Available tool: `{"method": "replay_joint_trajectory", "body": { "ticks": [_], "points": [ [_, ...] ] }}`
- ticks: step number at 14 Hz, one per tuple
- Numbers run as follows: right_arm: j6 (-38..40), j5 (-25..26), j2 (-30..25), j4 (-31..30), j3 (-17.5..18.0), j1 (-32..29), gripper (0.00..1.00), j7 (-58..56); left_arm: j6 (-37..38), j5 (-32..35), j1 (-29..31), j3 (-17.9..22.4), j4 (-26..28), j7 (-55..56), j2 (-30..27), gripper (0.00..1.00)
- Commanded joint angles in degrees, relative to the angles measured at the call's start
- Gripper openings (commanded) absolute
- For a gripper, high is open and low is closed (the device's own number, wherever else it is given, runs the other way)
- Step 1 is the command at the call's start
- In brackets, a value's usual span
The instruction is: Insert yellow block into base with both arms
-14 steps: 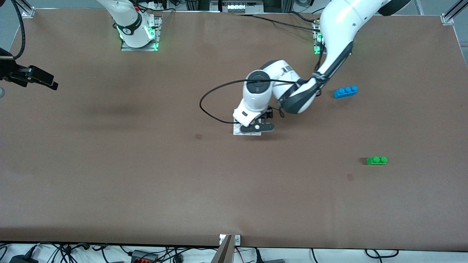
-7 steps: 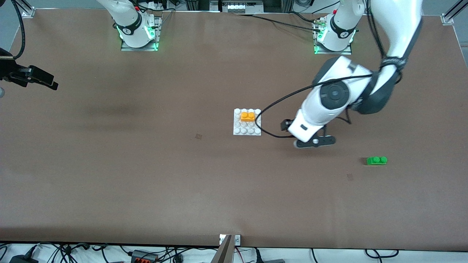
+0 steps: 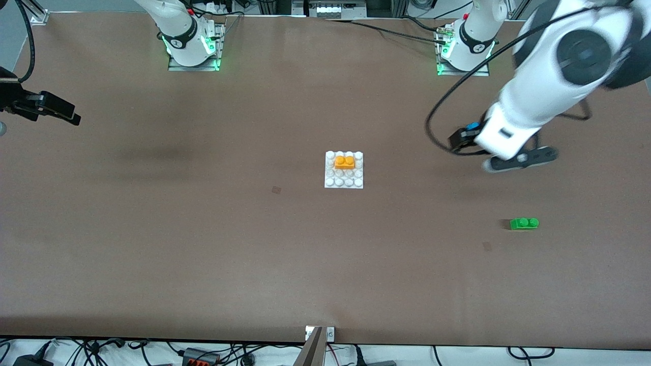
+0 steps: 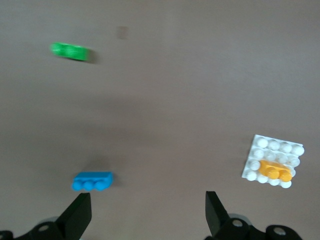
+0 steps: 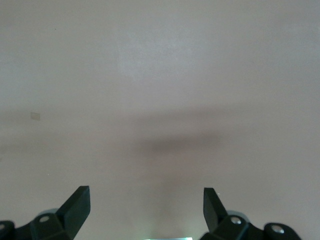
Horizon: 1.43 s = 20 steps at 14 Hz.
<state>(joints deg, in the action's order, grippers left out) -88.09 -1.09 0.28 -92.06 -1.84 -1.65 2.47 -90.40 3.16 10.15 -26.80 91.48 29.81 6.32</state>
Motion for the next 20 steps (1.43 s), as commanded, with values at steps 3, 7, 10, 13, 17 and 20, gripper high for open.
{"method": "replay_joint_trajectory", "body": {
  "ticks": [3, 7, 10, 13, 17, 20],
  "points": [
    [0.6, -0.3, 0.3, 1.2, 0.2, -0.2, 1.0, 0.7, 3.6, -1.4, -3.1, 5.6, -0.5, -4.0, -2.4, 1.0],
    [0.6, -0.3, 0.4, 1.2, 0.2, -0.2, 1.0, 0.7, 5.0, -2.7, -5.7, 8.4, 1.1, -6.5, -5.3, 1.0],
    [0.6, -0.3, 0.4, 1.2, 0.2, -0.2, 1.0, 0.7, 2.2, -2.8, -5.9, 9.6, 4.9, -9.1, -7.7, 1.0],
    [0.6, -0.3, 0.4, 1.2, 0.2, -0.2, 1.0, 0.7, 1.2, -2.8, -14.5, 22.2, 5.1, -16.8, -7.6, 1.0],
    [0.6, -0.3, 0.4, 1.2, 0.3, -0.2, 1.0, 0.7, 1.1, -3.2, -16.2, 23.8, 5.1, -16.9, -7.6, 1.0],
    [0.6, -0.3, 0.4, 1.2, 0.2, -0.2, 1.0, 0.7, 3.3, -3.2, -16.2, 24.0, 4.3, -18.4, -7.6, 1.0]
  ]
}}
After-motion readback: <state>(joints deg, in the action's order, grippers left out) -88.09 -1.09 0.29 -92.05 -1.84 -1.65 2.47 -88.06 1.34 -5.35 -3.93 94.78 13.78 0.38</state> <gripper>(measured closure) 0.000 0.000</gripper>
